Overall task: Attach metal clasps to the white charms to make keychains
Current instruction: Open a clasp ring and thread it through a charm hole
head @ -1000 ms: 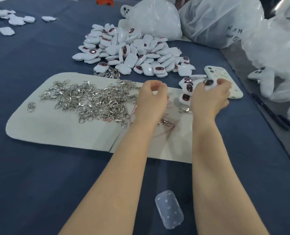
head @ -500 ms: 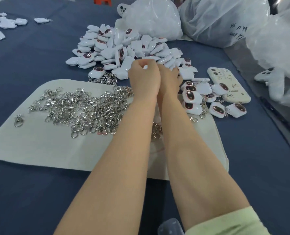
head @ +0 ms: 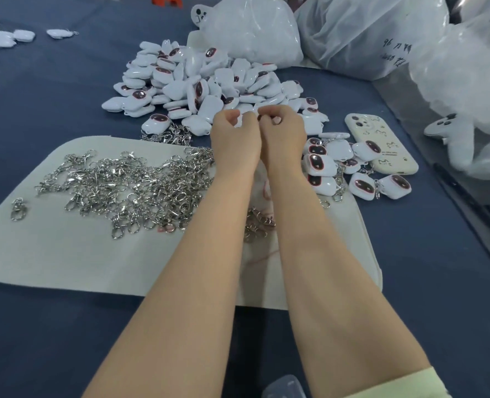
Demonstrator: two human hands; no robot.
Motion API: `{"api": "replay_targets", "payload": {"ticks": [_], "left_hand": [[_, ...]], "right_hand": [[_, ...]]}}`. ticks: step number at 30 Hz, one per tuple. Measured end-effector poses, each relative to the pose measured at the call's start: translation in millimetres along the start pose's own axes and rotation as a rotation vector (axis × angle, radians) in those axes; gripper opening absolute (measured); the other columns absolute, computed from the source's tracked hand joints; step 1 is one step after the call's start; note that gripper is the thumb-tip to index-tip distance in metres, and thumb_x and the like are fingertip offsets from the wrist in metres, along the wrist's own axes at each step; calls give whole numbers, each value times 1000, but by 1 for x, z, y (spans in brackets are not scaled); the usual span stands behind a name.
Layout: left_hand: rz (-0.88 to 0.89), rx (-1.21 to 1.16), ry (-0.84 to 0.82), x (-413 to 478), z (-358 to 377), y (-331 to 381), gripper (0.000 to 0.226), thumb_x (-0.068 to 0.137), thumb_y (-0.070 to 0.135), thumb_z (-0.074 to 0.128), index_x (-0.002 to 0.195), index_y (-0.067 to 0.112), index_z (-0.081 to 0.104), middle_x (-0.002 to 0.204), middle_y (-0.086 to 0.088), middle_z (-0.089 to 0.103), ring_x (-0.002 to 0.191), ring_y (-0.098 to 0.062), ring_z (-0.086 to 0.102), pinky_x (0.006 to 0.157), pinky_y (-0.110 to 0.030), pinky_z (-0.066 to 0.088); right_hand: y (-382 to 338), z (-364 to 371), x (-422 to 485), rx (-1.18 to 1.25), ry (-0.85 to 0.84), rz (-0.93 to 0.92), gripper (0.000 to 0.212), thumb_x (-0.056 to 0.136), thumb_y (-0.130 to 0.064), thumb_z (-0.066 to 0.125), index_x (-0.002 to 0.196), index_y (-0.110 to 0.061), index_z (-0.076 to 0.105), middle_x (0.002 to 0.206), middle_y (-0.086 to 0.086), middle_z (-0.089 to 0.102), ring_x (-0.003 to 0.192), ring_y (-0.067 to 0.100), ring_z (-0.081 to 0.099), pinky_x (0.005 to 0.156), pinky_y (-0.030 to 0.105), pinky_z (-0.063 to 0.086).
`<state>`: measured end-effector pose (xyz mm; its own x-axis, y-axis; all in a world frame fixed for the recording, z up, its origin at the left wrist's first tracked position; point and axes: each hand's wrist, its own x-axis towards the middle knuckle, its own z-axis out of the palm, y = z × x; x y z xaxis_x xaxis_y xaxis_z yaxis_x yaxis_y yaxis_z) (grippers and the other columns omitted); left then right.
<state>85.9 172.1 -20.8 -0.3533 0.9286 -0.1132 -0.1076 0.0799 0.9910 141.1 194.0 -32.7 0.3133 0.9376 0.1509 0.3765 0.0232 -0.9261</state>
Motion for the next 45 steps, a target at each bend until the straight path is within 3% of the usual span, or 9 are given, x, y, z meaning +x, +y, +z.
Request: {"api": "replay_targets", "payload": {"ticks": [5, 9, 13, 16, 27, 32, 37, 40, 45], "left_hand": [[-28, -81, -61, -14, -20, 5, 17, 93, 19, 54, 98, 3, 59, 90, -16, 60, 73, -22, 53, 70, -28, 44], [-15, -117, -12, -27, -51, 3, 26, 88, 16, 61, 111, 4, 56, 94, -10, 61, 60, -8, 58, 59, -19, 45], [-53, -247, 64, -39, -80, -4, 16, 91, 19, 62, 103, 12, 55, 102, -8, 64, 80, -15, 64, 74, -27, 54], [-193, -601, -6, -43, -84, -9, 27, 97, 16, 51, 119, 1, 51, 89, -10, 67, 68, -15, 69, 59, -23, 55], [-103, -584, 62, -36, -82, -17, 28, 96, 10, 46, 122, 2, 48, 85, -11, 68, 64, -15, 71, 53, -20, 53], [18, -363, 52, -37, -80, -16, 26, 97, 5, 41, 114, 22, 51, 95, -10, 62, 60, -12, 69, 54, -21, 54], [143, 26, 36, -38, -78, -19, 23, 92, 13, 49, 90, 28, 66, 95, 1, 62, 79, -13, 61, 83, -38, 54], [189, 168, -5, -38, -75, -20, 13, 89, 26, 60, 99, 25, 67, 117, -2, 49, 83, 1, 53, 72, -1, 42], [298, 327, -38, -37, -72, -27, 14, 87, 27, 64, 100, 21, 65, 111, 1, 36, 81, 5, 49, 67, 4, 37]], "right_hand": [[-10, -8, -22, 187, -135, 94, 36, 87, -12, 61, 121, -10, 50, 102, 5, 60, 85, 15, 58, 79, 28, 51], [-16, -21, -49, 252, -372, 108, 26, 89, -12, 60, 111, 2, 58, 88, 8, 62, 71, 15, 60, 68, 26, 55], [-13, -39, -68, -245, -312, -32, 13, 88, -24, 60, 97, -15, 65, 92, -2, 66, 90, 20, 64, 79, 33, 51], [-10, -33, -80, -588, -477, 3, 39, 79, -33, 71, 112, -16, 59, 109, 4, 63, 100, 24, 60, 83, 34, 50], [6, 2, -73, -694, -371, -170, 22, 94, -18, 51, 114, -9, 56, 112, 10, 63, 107, 28, 56, 80, 31, 42], [6, -6, -66, -465, -290, -89, 20, 95, -17, 48, 107, -14, 64, 106, 5, 66, 93, 19, 56, 75, 24, 38], [0, -14, -64, 138, -184, 52, 13, 93, -7, 52, 89, -17, 59, 78, -1, 63, 67, 7, 61, 74, 27, 53], [-4, -18, -64, 329, -209, 62, 17, 93, -4, 53, 88, -19, 59, 74, -5, 63, 58, -1, 59, 62, 16, 50], [-8, -22, -67, 305, -253, -2, 14, 91, -4, 55, 95, -17, 60, 81, -3, 69, 68, 3, 64, 65, 17, 48]]}}
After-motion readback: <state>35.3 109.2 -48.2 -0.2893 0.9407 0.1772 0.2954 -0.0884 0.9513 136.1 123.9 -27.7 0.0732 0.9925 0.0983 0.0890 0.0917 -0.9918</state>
